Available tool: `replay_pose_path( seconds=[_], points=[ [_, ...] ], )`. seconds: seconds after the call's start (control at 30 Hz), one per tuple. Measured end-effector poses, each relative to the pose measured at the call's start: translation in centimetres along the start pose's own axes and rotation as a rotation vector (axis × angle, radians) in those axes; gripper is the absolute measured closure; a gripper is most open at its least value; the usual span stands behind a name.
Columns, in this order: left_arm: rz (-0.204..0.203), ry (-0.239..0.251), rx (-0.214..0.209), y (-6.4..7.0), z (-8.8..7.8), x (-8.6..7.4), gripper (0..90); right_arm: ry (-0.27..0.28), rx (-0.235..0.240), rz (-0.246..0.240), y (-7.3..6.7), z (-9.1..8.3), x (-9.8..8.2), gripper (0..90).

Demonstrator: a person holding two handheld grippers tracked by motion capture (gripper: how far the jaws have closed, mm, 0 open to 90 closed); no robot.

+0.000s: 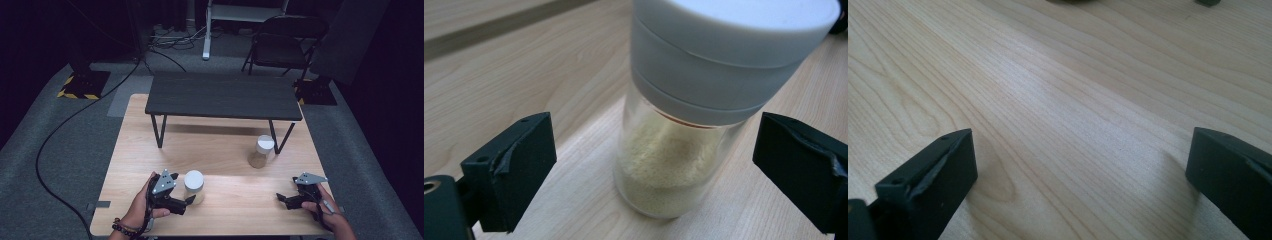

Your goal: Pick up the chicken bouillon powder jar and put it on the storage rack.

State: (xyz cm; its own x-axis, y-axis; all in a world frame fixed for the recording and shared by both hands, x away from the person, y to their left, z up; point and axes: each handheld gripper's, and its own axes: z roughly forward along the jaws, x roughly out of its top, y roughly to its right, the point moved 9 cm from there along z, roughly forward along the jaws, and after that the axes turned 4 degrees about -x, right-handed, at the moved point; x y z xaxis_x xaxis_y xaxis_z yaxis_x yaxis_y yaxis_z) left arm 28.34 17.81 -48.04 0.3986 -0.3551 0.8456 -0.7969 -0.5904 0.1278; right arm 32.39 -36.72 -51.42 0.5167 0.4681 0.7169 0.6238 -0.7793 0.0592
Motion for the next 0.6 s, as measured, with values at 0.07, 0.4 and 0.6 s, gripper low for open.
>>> replay_pose_path(
  seconds=[0.07, 0.4, 0.6],
  points=[
    [-0.003, -0.001, 0.002, 0.0, 0.2, -0.1, 4.0, 0.000, 0.000, 0.000, 0.0, 0.0, 0.0, 0.0],
    [-0.052, 0.029, -0.037, 0.1, 1.5, 0.9, 5.4, 0.000, 0.000, 0.000, 0.0, 0.0, 0.0, 0.0],
    [-0.019, 0.035, -0.034, 0.8, 2.4, 1.0, 17.8, 0.000, 0.000, 0.000, 0.0, 0.0, 0.0, 0.0]
  ],
)
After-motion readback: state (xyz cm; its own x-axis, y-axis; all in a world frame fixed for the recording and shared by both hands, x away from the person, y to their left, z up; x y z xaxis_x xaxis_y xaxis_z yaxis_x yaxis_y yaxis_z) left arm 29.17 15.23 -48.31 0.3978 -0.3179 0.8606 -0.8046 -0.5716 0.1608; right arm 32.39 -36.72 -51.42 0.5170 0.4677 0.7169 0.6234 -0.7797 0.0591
